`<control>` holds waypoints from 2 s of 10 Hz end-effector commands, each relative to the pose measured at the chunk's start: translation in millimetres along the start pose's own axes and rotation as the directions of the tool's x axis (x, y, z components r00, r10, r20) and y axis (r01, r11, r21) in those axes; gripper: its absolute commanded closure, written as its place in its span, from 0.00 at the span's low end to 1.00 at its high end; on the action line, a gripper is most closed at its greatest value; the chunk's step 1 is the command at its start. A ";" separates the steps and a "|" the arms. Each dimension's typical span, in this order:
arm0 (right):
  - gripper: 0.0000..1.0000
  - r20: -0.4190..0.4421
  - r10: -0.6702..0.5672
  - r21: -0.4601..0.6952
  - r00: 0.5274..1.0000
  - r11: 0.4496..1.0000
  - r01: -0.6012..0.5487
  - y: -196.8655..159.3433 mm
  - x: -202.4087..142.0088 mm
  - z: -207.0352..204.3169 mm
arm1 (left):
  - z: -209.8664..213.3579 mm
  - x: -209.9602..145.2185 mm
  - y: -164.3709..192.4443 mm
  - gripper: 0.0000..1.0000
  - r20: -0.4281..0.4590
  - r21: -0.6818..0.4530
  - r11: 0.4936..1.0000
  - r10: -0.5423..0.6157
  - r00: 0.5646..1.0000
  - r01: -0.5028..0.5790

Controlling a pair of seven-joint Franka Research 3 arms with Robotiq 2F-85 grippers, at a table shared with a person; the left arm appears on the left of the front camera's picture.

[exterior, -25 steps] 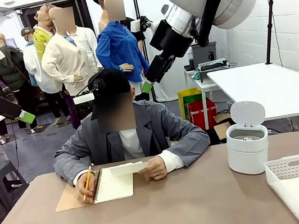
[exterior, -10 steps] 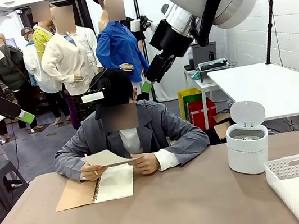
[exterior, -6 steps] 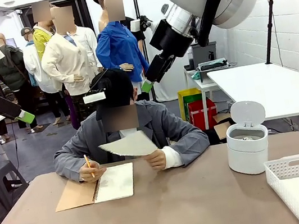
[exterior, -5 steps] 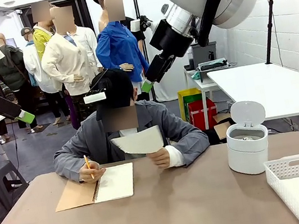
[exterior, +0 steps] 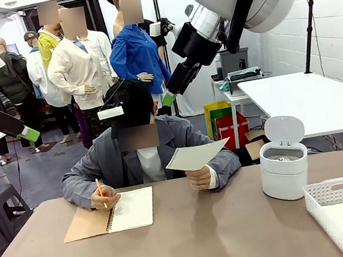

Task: Sort the paper based on its condition.
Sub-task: If a person hands you a paper, place it in the Organizing basket , and if it's crumpled, put it in the Trash can.

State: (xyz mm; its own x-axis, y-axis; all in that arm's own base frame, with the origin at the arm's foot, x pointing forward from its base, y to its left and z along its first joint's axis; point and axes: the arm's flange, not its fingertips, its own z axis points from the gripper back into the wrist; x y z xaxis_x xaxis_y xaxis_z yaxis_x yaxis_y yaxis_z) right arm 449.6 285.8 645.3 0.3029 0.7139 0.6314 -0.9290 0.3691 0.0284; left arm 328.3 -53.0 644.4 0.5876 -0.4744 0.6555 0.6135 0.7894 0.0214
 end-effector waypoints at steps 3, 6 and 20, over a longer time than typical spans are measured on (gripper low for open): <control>0.00 0.001 -0.008 0.002 1.000 1.000 0.008 1.0 -0.2 0.6 | 0.2 -0.5 0.5 0.00 0.000 0.001 1.000 -0.003 1.000 0.003; 0.00 0.001 -0.008 0.002 1.000 1.000 0.008 1.0 -0.2 0.6 | 0.2 -0.5 0.5 0.00 0.000 0.001 1.000 -0.003 1.000 0.003; 0.00 -0.436 -0.651 0.412 0.621 0.469 0.781 -101.9 -98.0 -63.2 | 0.2 -0.5 0.5 0.00 0.000 0.001 1.000 -0.003 1.000 0.003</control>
State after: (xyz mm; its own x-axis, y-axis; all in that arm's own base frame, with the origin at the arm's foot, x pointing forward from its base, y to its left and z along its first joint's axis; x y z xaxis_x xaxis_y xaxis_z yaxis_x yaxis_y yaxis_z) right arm 520.3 215.7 530.4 0.8680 0.4876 0.0937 -0.3711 0.5117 0.7749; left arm 328.3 -53.0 644.4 0.5876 -0.4744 0.6555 0.6135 0.7894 0.0214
